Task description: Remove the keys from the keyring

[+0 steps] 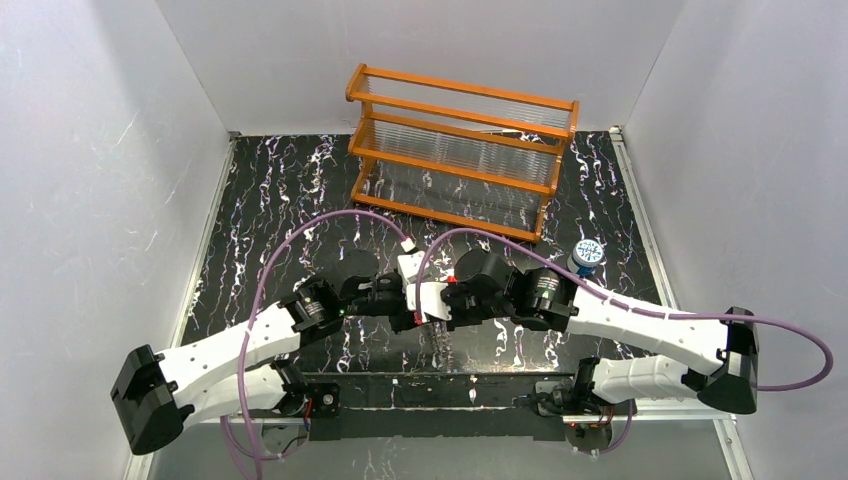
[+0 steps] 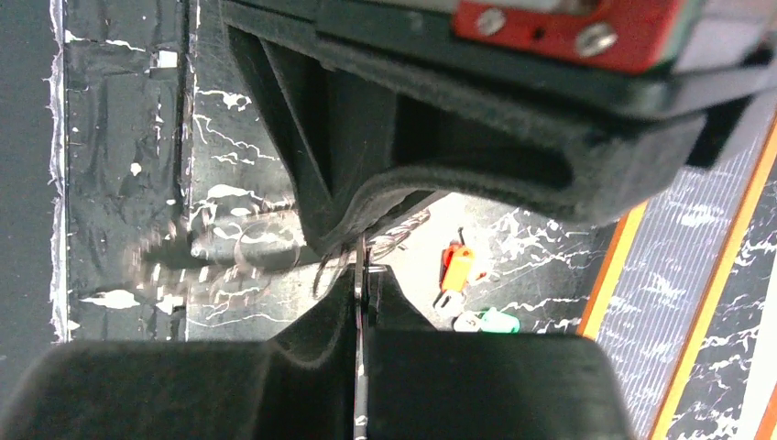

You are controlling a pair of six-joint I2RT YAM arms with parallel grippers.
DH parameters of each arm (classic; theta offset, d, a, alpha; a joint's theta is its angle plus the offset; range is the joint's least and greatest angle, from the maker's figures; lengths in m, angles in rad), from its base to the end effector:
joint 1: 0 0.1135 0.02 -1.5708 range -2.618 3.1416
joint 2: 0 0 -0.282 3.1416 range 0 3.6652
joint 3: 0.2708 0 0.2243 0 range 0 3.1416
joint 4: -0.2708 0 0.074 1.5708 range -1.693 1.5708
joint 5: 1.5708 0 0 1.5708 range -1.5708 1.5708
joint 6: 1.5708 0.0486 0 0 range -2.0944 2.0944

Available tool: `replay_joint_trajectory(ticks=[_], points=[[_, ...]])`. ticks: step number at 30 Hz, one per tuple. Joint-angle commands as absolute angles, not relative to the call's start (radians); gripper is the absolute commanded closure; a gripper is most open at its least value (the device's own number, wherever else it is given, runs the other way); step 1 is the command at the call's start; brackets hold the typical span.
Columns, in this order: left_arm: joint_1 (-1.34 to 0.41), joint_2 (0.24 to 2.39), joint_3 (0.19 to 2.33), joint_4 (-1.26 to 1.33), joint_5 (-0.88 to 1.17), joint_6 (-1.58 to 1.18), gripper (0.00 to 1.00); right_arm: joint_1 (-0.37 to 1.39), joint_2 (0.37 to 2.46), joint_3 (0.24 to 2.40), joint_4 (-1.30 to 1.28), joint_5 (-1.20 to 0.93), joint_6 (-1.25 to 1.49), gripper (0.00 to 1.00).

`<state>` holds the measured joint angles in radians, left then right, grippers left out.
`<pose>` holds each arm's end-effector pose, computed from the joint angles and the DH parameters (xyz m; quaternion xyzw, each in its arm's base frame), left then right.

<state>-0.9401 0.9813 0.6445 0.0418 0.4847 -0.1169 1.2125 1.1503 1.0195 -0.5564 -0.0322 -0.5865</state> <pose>0.0991 -0.1741 0.2991 0.4430 0.6576 -0.4580 0.4020 0.0763 0.2082 0.3245 -0.7120 0.5568 0.1455 0.4023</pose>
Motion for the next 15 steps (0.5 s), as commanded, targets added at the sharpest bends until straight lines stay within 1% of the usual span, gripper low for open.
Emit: replay_joint_trajectory(ticks=[1, 6, 9, 15], points=[[-0.951, 0.926, 0.695, 0.009, 0.344, -0.062, 0.85, 1.210, 1.165, 1.064, -0.544, 0.025, -0.507, 0.99], [-0.951, 0.888, 0.680, -0.028, 0.243, -0.048, 0.71, 1.205, 1.179, 1.075, -0.570, 0.075, -0.464, 0.99], [-0.951, 0.860, 0.671, -0.045, 0.219, -0.036, 0.68, 1.199, 1.202, 1.097, -0.602, 0.070, -0.431, 0.99], [-0.951, 0.819, 0.655, -0.077, 0.196, -0.053, 0.66, 1.173, 1.269, 1.155, -0.667, 0.050, -0.346, 0.99]])
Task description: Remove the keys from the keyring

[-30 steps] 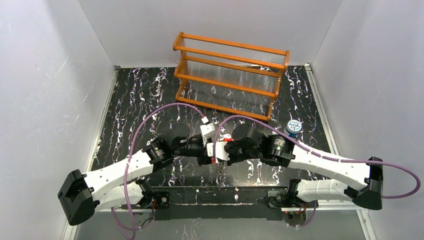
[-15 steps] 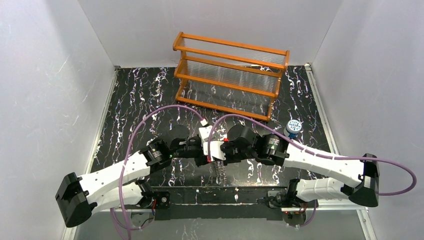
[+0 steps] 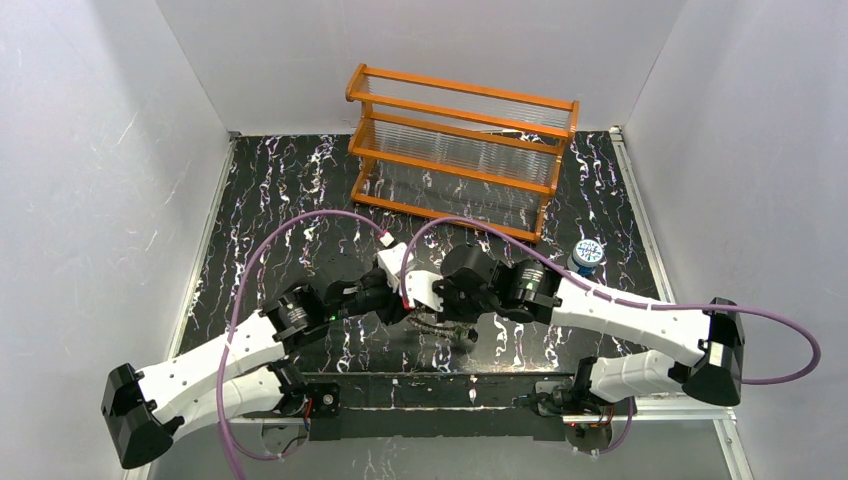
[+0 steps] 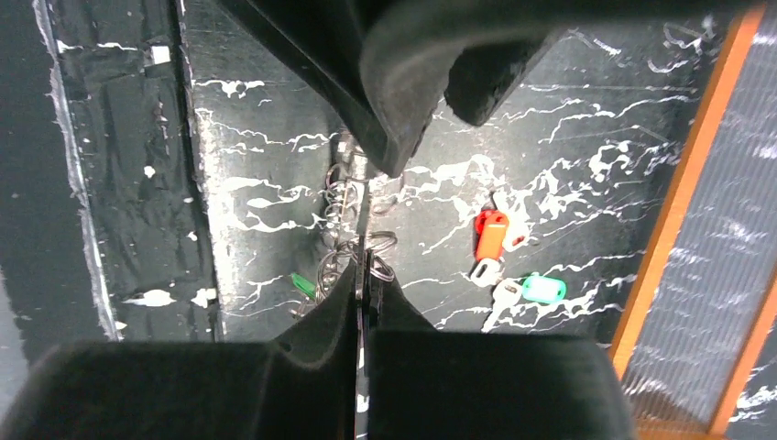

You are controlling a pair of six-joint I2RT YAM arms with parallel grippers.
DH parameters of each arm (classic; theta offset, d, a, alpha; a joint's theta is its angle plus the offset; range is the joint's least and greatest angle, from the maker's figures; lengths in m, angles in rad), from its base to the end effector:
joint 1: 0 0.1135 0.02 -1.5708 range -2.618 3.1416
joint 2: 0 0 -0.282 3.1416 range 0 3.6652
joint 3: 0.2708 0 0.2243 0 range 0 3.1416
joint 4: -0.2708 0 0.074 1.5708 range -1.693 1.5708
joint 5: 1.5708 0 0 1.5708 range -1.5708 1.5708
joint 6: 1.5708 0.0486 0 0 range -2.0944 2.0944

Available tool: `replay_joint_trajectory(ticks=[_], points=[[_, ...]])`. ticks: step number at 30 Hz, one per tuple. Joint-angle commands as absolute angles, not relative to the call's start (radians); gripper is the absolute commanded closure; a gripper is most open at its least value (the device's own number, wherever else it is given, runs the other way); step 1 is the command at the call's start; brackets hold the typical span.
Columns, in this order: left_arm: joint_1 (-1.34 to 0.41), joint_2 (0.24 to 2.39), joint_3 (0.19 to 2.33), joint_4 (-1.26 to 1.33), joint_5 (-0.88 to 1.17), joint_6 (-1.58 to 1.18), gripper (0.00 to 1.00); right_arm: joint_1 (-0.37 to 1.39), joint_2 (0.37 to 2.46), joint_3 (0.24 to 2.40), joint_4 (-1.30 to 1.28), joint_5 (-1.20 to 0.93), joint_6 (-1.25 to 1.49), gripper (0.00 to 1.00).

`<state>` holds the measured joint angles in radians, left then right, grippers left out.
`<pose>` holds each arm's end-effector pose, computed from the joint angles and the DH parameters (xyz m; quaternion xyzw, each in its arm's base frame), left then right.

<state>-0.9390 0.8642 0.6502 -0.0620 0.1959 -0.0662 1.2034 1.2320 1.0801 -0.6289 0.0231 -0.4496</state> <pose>0.0974 -0.1492 0.3076 0.3890 0.6945 -0.3575 0.4884 0.0858 0.2199 0.3198 -0.6759 0.6285 0.1317 0.3617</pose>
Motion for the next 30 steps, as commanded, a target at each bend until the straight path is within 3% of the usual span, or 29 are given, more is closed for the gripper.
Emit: replay_joint_trajectory(ticks=[1, 9, 21, 30], points=[[-0.951, 0.817, 0.650, -0.074, 0.204, -0.058, 0.66, 1.170, 1.283, 1.165, -0.684, 0.043, -0.330, 0.99], [-0.951, 0.805, 0.586, -0.005, 0.221, -0.171, 0.65, 1.147, 1.374, 1.235, -0.753, 0.014, -0.211, 0.99], [-0.951, 0.643, 0.509, -0.036, 0.015, -0.248, 0.62, 1.082, 1.470, 1.294, -0.793, -0.060, -0.093, 0.99], [-0.951, 0.731, 0.511, 0.095, 0.235, -0.246, 0.61, 1.065, 1.521, 1.381, -0.862, -0.117, -0.056, 0.99]])
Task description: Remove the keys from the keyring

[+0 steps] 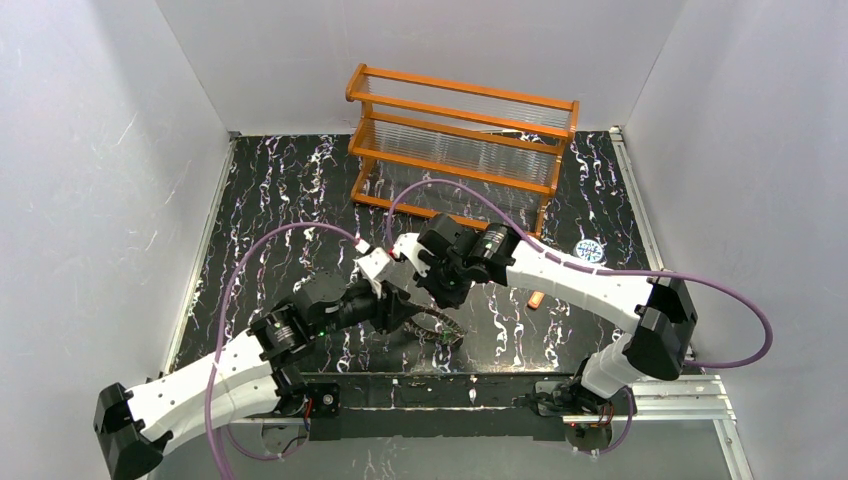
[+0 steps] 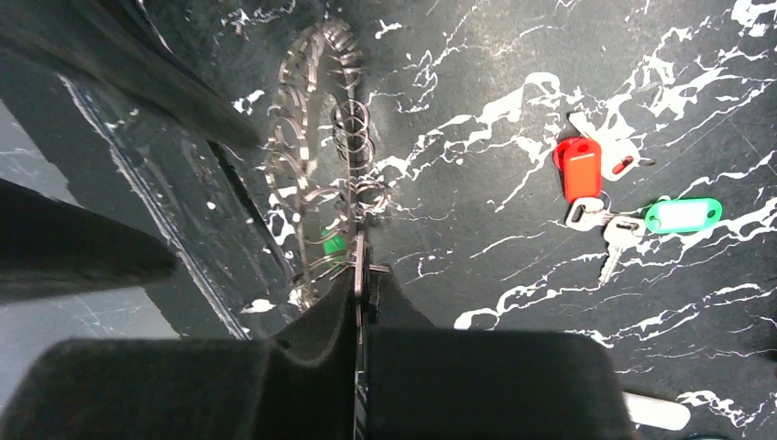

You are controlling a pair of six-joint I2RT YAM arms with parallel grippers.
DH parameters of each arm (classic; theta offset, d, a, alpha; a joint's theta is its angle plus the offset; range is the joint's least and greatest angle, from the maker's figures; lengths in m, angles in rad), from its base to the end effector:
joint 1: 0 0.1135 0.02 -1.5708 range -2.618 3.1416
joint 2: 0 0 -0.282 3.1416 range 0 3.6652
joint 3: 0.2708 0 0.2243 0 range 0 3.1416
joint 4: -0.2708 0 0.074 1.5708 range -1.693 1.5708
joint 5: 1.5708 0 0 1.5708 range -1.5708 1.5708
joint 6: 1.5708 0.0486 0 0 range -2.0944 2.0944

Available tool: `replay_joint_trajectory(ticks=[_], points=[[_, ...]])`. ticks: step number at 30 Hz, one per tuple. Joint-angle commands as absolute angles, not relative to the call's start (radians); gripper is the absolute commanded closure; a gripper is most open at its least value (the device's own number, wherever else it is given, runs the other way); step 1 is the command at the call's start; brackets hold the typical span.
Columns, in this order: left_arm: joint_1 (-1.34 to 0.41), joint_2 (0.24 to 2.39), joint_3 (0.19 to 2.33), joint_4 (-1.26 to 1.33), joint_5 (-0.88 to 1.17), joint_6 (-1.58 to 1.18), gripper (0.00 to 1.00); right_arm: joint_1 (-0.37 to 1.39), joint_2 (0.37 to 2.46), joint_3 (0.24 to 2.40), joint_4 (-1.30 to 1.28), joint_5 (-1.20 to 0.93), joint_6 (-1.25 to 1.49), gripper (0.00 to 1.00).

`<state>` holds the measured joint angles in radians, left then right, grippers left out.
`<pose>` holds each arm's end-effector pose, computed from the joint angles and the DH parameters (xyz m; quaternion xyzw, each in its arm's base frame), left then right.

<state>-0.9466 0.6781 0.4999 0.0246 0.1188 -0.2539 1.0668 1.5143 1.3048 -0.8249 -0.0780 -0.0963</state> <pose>0.0798 -0.1207 0.2924 0.2936 0.6998 -0.4041 0.5106 0.1370 0.2562 0.3035 -0.5379 0.7995 0.1568 0.2167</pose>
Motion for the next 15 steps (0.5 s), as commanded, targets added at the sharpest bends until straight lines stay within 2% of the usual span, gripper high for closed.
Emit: replay_joint_trajectory(ticks=[1, 15], points=[[-0.951, 0.747, 0.515, 0.104, 0.241, -0.251, 0.61, 1.064, 1.523, 1.387, -0.866, -0.119, -0.052, 0.99], [-0.952, 0.808, 0.468, 0.229, 0.150, -0.405, 0.60, 1.057, 1.516, 1.424, -0.914, -0.138, -0.023, 0.99]])
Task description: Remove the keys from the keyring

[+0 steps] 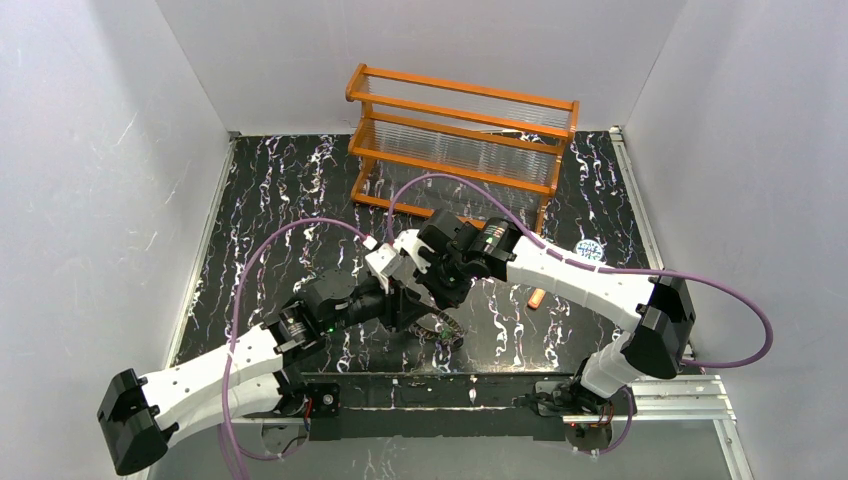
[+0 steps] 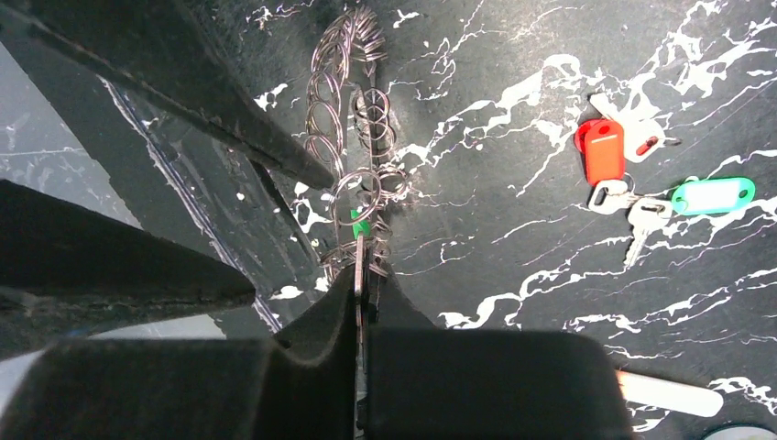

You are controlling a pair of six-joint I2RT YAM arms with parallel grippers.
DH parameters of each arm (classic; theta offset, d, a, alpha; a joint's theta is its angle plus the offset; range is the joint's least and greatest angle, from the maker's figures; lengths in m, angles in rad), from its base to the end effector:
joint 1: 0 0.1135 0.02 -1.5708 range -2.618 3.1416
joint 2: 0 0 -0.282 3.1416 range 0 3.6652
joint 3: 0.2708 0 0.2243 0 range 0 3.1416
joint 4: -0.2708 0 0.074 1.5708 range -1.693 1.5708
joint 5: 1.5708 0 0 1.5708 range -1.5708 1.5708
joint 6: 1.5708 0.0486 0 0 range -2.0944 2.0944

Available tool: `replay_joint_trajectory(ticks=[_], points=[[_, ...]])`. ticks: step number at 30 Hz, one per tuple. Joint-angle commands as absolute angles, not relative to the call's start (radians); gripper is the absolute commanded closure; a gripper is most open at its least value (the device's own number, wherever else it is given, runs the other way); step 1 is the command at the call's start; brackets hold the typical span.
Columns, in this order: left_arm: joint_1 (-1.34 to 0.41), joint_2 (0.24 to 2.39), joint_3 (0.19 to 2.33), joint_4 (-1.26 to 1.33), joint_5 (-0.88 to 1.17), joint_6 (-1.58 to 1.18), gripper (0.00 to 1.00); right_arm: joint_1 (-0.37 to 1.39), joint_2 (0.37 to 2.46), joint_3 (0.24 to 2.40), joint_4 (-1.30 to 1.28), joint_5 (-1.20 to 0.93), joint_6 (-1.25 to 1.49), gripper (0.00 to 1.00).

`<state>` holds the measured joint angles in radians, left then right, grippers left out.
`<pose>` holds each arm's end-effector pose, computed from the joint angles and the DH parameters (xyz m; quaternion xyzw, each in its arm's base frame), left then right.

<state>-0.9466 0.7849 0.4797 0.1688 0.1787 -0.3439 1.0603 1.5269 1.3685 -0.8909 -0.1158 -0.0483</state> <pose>0.0896 -0.1392 0.2885 0.2788 0.6994 -0.4474 0.4826 0.1375 0.2570 0.3144 -0.5204 0.8123 0.1736 0.1980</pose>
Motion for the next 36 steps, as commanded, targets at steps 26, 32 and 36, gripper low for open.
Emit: replay_joint_trajectory(ticks=[26, 32, 36], points=[[-0.981, 0.758, 0.377, 0.342, 0.045, -0.435, 0.64, 1.036, 1.534, 1.487, -0.977, -0.172, 0.057, 0.99], [-0.981, 0.664, 0.398, 0.307, 0.051, -0.239, 0.63, 1.034, 1.500, 1.447, -0.961, -0.179, -0.016, 0.99], [-0.979, 0.634, 0.472, 0.180, 0.082, -0.114, 0.60, 1.034, 1.444, 1.386, -0.921, -0.155, -0.139, 0.99]])
